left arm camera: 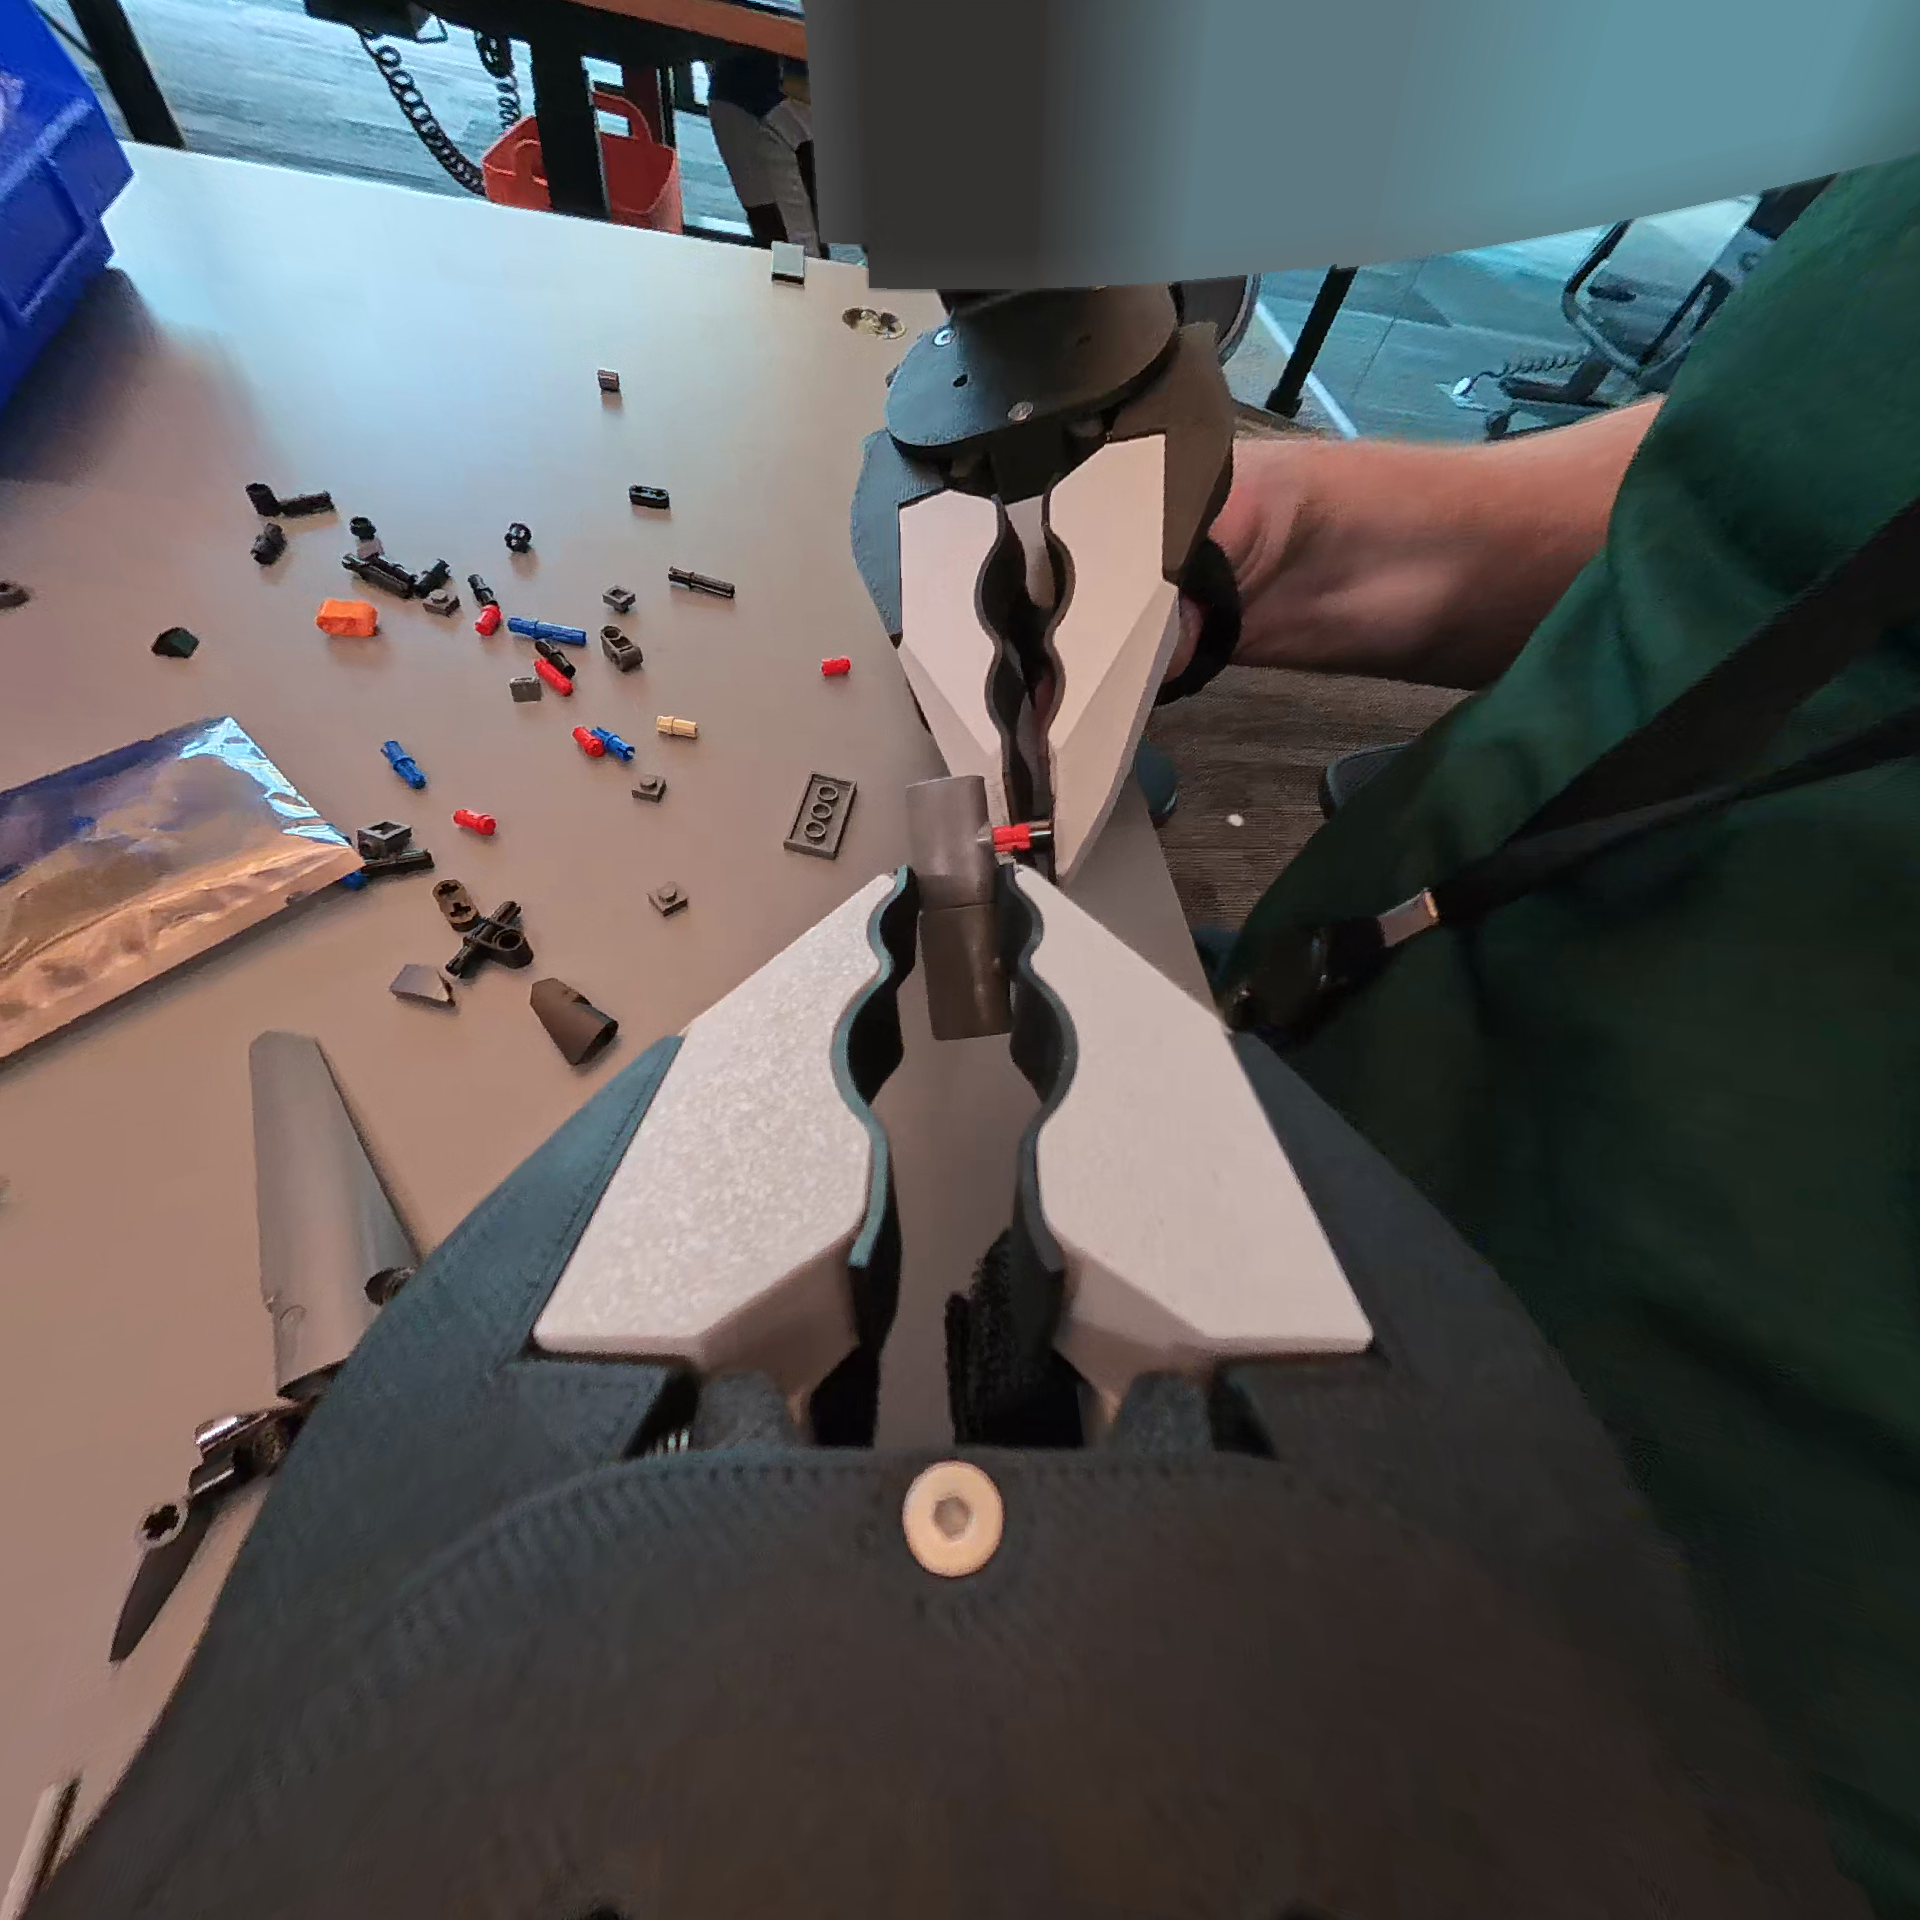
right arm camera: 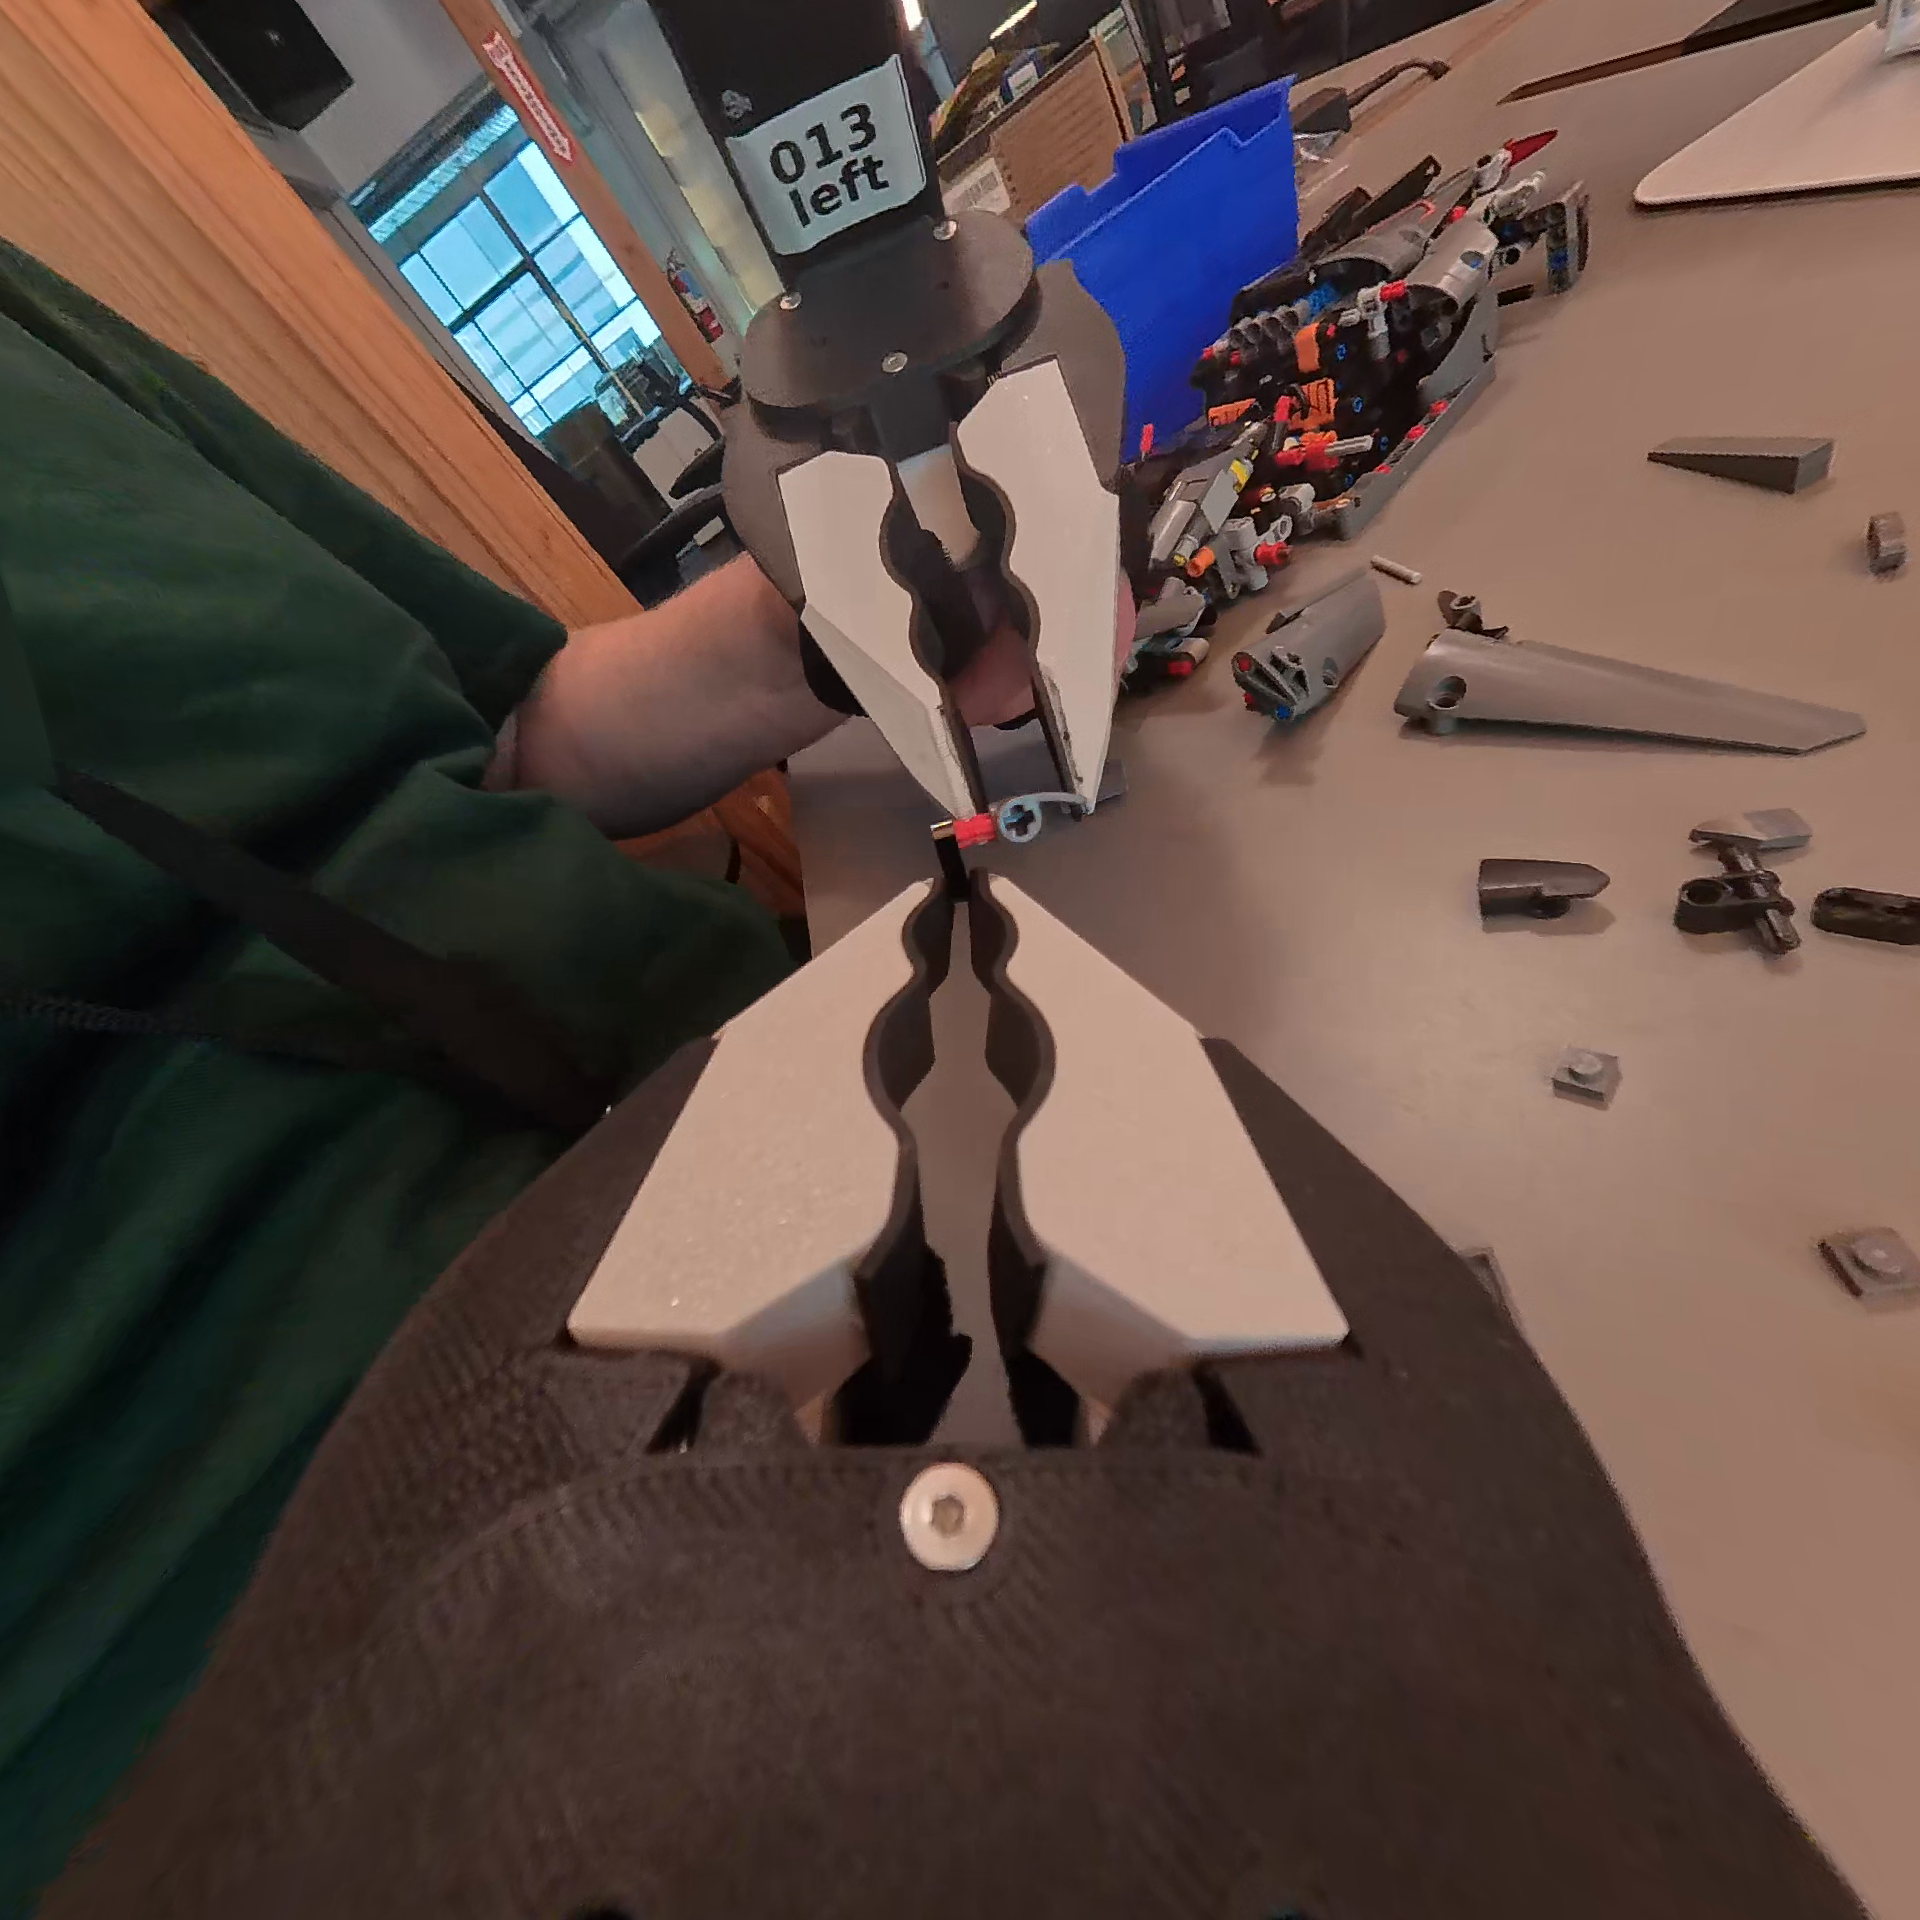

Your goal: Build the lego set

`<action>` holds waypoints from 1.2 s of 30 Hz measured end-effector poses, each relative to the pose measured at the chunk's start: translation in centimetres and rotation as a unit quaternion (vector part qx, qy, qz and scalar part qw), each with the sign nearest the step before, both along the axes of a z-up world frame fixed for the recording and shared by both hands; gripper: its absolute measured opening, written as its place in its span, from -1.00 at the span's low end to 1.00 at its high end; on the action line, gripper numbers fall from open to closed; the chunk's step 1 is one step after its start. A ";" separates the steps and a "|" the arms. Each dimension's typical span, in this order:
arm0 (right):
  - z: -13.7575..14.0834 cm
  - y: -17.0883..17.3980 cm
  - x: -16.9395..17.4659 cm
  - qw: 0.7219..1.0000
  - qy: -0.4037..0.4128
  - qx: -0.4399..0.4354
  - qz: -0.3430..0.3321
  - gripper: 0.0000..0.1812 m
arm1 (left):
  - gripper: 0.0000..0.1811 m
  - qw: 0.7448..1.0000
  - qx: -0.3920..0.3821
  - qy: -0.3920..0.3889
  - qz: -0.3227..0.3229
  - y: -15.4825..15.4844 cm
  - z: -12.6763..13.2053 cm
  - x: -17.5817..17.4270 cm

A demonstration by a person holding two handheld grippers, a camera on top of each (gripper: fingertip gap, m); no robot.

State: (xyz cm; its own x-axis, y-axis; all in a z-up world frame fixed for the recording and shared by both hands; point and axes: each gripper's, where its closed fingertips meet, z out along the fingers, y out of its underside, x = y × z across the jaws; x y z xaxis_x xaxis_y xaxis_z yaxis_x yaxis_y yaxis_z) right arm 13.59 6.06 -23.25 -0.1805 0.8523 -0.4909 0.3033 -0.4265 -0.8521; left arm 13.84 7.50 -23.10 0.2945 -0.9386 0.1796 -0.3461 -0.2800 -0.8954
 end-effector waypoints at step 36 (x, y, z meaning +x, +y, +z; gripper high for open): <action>-1.6 -0.2 -1.0 0.998 -0.054 -0.033 0.001 -0.99 | -0.87 0.979 0.109 0.153 0.081 -0.2 -1.4 -1.3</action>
State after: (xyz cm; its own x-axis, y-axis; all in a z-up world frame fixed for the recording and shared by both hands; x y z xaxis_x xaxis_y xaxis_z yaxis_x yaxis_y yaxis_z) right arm 12.60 5.90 -24.88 -0.1262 0.8169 -0.5628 0.3926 -0.4799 -0.7846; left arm 12.51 7.34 -24.48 0.4504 -0.8817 -0.1402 -0.5747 -0.1661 -0.8013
